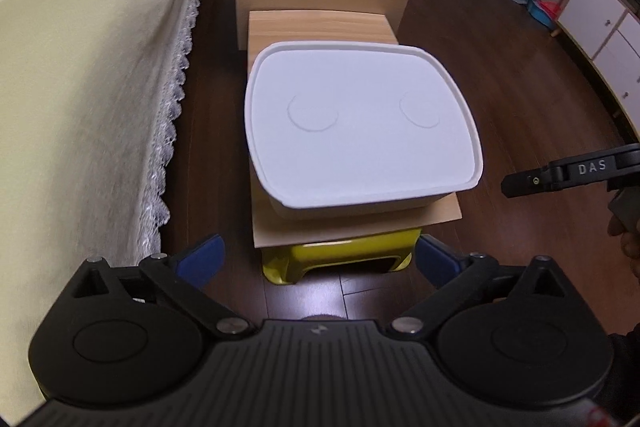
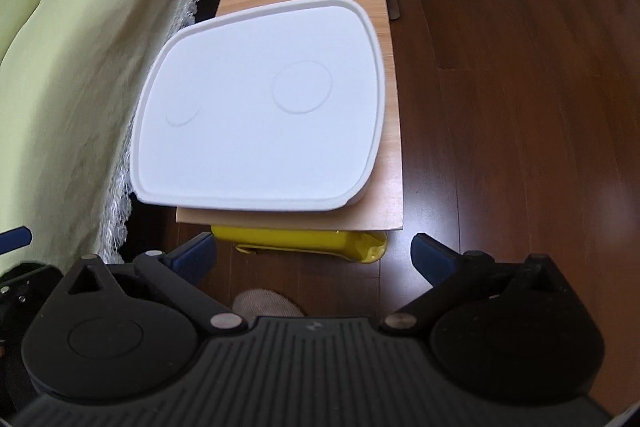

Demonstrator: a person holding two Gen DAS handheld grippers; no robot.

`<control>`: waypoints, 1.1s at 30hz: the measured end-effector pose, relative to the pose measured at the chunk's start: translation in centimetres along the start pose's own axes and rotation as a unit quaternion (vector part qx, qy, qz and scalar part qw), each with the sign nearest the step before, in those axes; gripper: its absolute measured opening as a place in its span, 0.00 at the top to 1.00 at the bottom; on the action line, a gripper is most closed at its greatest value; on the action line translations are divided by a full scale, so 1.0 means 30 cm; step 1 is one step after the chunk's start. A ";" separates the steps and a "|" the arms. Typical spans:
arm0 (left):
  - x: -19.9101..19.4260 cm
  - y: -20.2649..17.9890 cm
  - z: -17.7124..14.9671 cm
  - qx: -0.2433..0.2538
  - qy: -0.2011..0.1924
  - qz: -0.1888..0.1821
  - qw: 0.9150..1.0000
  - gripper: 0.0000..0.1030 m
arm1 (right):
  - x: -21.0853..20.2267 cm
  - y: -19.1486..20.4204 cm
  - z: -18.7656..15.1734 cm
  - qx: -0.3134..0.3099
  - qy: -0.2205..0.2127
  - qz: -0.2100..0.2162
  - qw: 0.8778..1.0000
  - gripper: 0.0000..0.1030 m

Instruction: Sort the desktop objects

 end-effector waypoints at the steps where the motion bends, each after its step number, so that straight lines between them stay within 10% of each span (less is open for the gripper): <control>1: -0.005 -0.005 -0.009 0.000 -0.001 0.006 1.000 0.01 | -0.007 0.008 -0.004 -0.005 -0.001 -0.002 1.000 0.01; 33: -0.020 -0.075 -0.082 0.004 -0.024 0.050 0.998 0.01 | -0.005 0.071 -0.076 -0.051 0.010 -0.055 0.997 0.01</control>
Point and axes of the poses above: each gripper's, at about its wrist camera, not at the fingertips, and x roughly the way its jaws point, y to its left, z to its top, the point moved 2 cm from there along x, roughly the way its jaws point, and after that the axes turned 5 degrees about -x, right-handed, at the moved point
